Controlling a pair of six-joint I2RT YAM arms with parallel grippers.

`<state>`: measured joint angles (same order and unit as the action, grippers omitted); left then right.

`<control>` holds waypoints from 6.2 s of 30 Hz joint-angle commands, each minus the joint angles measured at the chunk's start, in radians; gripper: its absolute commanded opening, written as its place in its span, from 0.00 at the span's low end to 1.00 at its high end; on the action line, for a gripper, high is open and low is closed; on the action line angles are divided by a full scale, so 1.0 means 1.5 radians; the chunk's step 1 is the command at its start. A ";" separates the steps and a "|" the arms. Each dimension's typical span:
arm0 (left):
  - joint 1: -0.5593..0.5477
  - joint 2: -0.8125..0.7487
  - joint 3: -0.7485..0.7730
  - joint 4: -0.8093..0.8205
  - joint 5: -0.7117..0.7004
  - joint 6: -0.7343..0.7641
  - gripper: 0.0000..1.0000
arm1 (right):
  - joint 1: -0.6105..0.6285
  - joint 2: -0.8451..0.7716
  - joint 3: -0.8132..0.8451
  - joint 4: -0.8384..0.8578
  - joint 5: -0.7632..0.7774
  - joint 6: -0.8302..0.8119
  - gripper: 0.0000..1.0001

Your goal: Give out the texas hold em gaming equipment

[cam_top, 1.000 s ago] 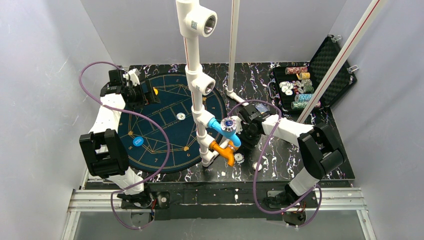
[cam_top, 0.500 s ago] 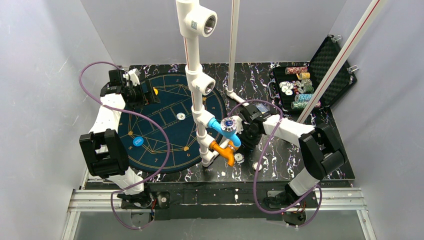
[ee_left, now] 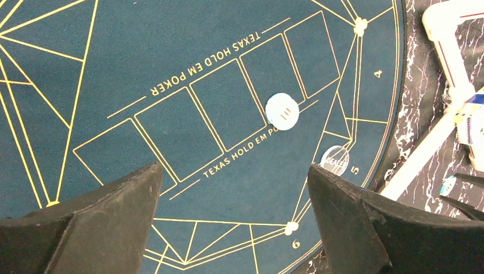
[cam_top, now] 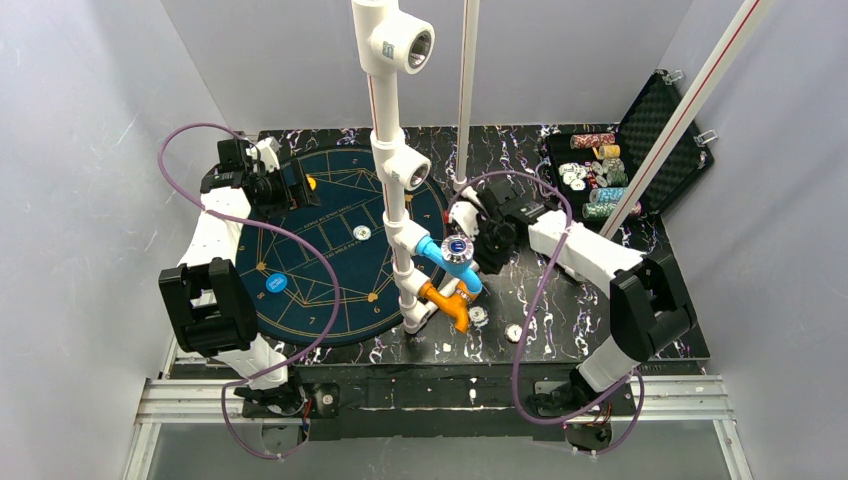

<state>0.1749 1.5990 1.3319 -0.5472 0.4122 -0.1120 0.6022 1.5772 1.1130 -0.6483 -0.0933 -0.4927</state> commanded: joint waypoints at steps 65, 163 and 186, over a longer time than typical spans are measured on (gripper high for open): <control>-0.285 0.253 0.154 -0.079 -0.166 0.359 0.65 | -0.023 0.116 0.123 0.148 -0.109 0.034 0.98; 0.106 -0.168 -0.276 -0.183 -0.109 0.470 0.56 | -0.044 0.121 0.112 0.143 -0.142 0.038 0.98; -0.269 0.175 0.103 -0.083 -0.169 0.332 0.81 | -0.044 0.127 0.116 0.133 -0.135 0.029 0.98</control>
<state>-0.1986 1.8198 1.4231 -0.6861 0.2028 0.4072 0.5423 1.7920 1.2797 -0.4458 -0.2943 -0.4416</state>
